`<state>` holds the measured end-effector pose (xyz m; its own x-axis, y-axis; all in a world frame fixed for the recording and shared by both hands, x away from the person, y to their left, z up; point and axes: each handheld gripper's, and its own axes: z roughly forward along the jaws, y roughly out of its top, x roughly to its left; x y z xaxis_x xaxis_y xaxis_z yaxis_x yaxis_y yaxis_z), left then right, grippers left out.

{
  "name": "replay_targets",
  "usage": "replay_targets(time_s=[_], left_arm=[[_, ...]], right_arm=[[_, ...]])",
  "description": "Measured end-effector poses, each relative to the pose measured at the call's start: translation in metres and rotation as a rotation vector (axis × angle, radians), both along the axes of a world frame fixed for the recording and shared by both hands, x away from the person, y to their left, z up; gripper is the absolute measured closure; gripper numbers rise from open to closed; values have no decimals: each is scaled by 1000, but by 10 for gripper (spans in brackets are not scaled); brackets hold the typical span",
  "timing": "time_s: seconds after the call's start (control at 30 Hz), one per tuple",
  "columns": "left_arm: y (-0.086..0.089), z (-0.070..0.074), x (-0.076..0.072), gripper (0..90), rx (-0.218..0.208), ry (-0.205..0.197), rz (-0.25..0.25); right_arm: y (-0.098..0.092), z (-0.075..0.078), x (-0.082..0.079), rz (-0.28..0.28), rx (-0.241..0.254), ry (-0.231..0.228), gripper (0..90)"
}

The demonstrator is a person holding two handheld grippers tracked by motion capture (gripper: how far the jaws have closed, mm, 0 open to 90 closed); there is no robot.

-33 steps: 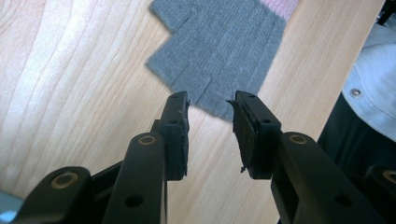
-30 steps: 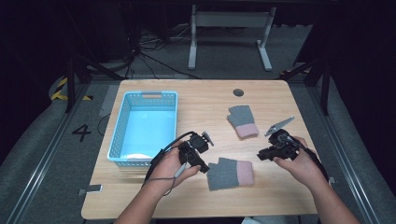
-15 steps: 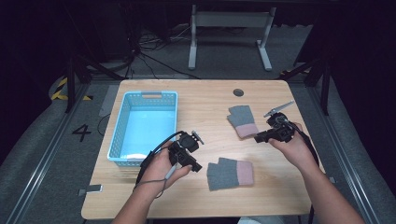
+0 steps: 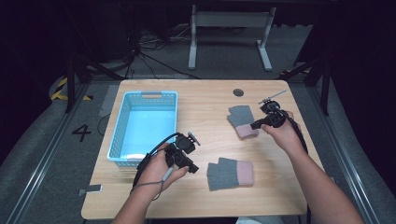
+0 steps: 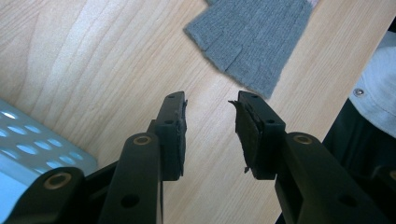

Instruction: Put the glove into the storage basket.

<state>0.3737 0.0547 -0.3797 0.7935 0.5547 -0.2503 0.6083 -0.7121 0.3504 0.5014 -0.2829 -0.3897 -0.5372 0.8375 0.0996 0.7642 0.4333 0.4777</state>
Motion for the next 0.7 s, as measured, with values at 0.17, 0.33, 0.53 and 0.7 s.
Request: replay_targets(time_s=[0.17,0.33,0.53,0.7], left_arm=[[-1,-1,2,636,1,-1,-4],[-2,-1,2,636,0,5,-8],[-2,-2,2,636,2,3,-7],[-3,-2,3,636,2,3,-11]], right_arm=[[-2,-10,14,-47,-15,31,626],[-2,-20,20,-76,-28,75,588],[-4,-29,25,-104,-21,109,536],[-5,-34,27,-116,-29,132,479]])
